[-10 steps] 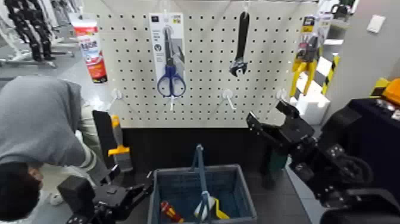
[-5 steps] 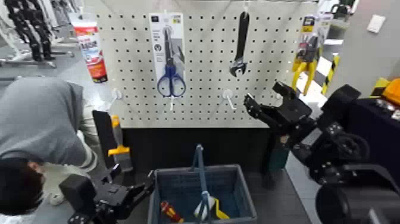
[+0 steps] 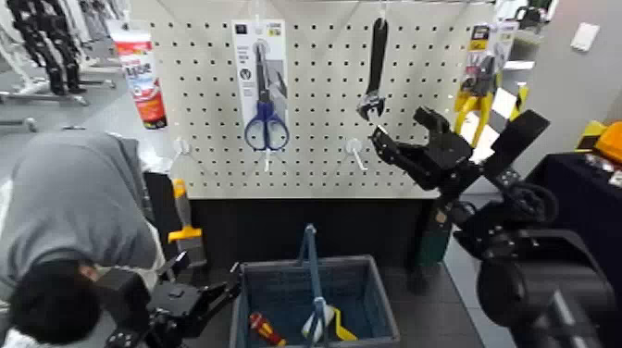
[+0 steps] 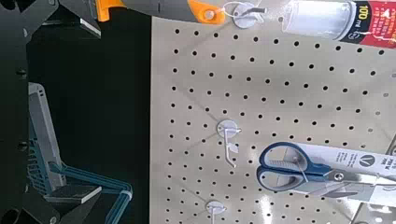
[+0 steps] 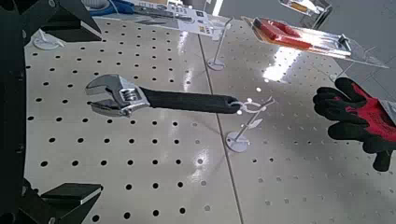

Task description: Put the black wrench into the crate.

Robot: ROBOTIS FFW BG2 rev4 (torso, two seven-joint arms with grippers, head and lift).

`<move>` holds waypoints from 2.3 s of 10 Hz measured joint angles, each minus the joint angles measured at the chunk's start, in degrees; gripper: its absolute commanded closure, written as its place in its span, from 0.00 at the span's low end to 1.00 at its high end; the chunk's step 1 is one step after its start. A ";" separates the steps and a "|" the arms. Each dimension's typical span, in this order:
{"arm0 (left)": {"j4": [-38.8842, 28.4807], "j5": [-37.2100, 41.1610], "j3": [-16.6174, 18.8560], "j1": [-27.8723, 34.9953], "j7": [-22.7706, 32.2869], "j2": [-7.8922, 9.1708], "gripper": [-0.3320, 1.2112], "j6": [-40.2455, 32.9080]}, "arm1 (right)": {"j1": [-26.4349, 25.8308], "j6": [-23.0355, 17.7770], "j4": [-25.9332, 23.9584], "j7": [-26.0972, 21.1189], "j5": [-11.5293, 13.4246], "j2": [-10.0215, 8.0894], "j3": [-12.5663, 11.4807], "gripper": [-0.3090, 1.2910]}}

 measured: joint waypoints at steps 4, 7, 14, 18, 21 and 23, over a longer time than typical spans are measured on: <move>0.17 0.00 -0.24 -0.30 -0.01 0.09 0.30 -0.02 | -5.54 -2.08 4.53 1.34 -1.92 0.39 1.40 0.29; 0.26 0.00 -0.47 -0.64 -0.01 0.09 0.30 0.01 | -9.06 -3.16 7.78 2.07 -3.47 0.39 2.41 0.29; 0.26 -0.08 -0.72 -1.13 -0.01 0.18 0.30 0.01 | -14.99 0.87 12.06 4.11 -4.71 0.62 4.83 0.75; 0.26 -0.08 -0.65 -1.13 -0.01 0.19 0.30 -0.16 | -15.05 4.63 8.95 2.27 -1.03 0.64 4.78 0.97; 0.26 -0.08 -0.66 -1.13 -0.01 0.18 0.30 -0.14 | -15.04 4.91 8.53 2.14 -0.34 0.71 4.68 0.97; 0.27 -0.11 -0.73 -1.13 0.04 0.18 0.30 -0.09 | -15.09 4.95 8.46 2.14 -0.34 0.75 4.60 0.97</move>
